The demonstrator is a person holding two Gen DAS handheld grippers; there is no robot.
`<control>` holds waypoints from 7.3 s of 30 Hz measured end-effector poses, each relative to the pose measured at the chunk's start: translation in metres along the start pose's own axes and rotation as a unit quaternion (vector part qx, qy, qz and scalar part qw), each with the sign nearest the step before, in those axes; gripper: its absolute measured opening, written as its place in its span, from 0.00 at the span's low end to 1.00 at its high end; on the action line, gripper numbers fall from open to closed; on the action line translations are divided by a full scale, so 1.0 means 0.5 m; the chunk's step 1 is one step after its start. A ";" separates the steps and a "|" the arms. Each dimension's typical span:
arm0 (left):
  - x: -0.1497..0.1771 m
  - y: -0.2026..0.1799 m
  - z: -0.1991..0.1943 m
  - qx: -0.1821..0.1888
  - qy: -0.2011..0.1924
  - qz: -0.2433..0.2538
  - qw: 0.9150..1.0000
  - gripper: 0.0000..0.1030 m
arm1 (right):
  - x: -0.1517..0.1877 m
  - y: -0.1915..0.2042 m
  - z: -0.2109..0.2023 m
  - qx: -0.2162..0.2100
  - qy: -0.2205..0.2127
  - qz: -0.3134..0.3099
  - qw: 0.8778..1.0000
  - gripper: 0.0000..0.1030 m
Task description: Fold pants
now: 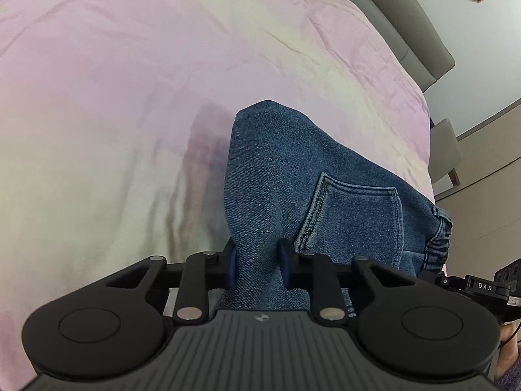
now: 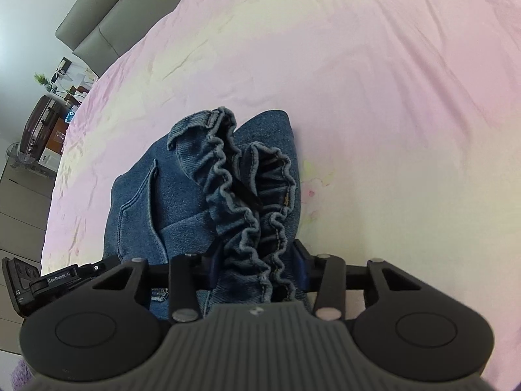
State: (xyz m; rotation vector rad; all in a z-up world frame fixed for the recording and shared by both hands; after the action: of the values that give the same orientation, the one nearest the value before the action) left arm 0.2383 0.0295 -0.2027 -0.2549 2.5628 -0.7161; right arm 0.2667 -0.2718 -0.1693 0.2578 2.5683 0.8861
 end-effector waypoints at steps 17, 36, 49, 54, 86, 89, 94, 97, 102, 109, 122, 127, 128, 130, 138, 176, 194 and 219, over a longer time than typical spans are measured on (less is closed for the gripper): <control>-0.082 0.037 -0.138 -0.047 -0.090 0.044 0.994 0.26 | -0.029 0.295 -0.014 -0.100 -0.034 -0.047 0.993 0.34; -0.300 0.287 -0.203 -0.160 -0.090 0.070 0.980 0.26 | -0.027 0.533 0.350 -0.165 0.021 -0.031 0.986 0.34; -0.294 0.448 -0.037 -0.154 -0.043 0.046 0.986 0.26 | -0.029 0.489 0.556 -0.127 0.056 -0.036 0.990 0.35; -0.277 0.470 -0.007 -0.162 -0.033 0.061 0.984 0.29 | -0.024 0.476 0.601 -0.112 0.070 -0.054 0.990 0.35; -0.089 0.451 -0.094 -0.311 -0.043 0.183 0.932 0.25 | 0.138 0.584 0.523 0.000 -0.033 -0.399 0.916 0.24; -0.087 0.451 -0.093 -0.317 -0.041 0.180 0.930 0.25 | 0.134 0.575 0.533 0.004 -0.030 -0.392 0.920 0.23; -0.092 0.424 -0.133 -0.332 -0.045 0.187 0.923 0.26 | 0.110 0.594 0.524 0.012 -0.006 -0.375 0.927 0.24; -0.092 0.385 -0.195 -0.332 -0.062 0.200 0.920 0.26 | 0.093 0.627 0.477 0.007 -0.011 -0.374 0.927 0.31; -0.083 0.288 -0.323 -0.337 -0.098 0.241 0.905 0.30 | 0.090 0.690 0.351 -0.020 -0.047 -0.373 0.926 0.45; -0.065 0.143 -0.495 -0.344 -0.164 0.290 0.878 0.52 | 0.135 0.760 0.149 -0.048 -0.105 -0.400 0.909 0.64; 0.125 -0.040 -0.569 -0.326 -0.294 0.240 0.866 0.81 | 0.318 0.740 -0.102 -0.056 -0.216 -0.423 0.878 0.95; 0.197 -0.039 -0.549 -0.337 -0.306 0.211 0.865 0.81 | 0.379 0.705 -0.117 -0.052 -0.229 -0.417 0.878 0.95; 0.210 -0.034 -0.544 -0.335 -0.304 0.200 0.869 0.82 | 0.390 0.700 -0.114 -0.047 -0.228 -0.423 0.876 0.95; 0.220 -0.024 -0.527 -0.327 -0.295 0.182 0.879 0.83 | 0.403 0.687 -0.108 -0.031 -0.234 -0.431 0.871 0.95; 0.246 0.009 -0.459 -0.316 -0.254 0.144 0.903 0.84 | 0.411 0.656 -0.043 -0.012 -0.211 -0.412 0.886 0.95; 0.264 0.009 -0.366 -0.319 -0.190 0.129 0.920 0.84 | 0.387 0.587 0.012 0.023 -0.188 -0.374 0.908 0.95; 0.263 0.002 -0.368 -0.318 -0.191 0.130 0.920 0.84 | 0.386 0.590 0.002 0.022 -0.195 -0.372 0.907 0.95; 0.262 -0.009 -0.376 -0.321 -0.191 0.136 0.918 0.84 | 0.385 0.588 -0.006 0.021 -0.198 -0.369 0.908 0.95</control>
State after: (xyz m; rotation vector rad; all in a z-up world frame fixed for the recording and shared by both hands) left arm 0.0332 0.0704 -0.1084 -0.2099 2.2992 0.2773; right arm 0.1043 0.0138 -0.0453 -0.4597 2.0377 0.4276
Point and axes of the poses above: each gripper's, at about its wrist camera, not at the fingertips, and z roughly the way its jaws point, y to its left, x to its underside, the point moved 10 cm from there along z, roughly the way its jaws point, and after that the axes turned 6 degrees about -x, right-handed, at the moved point
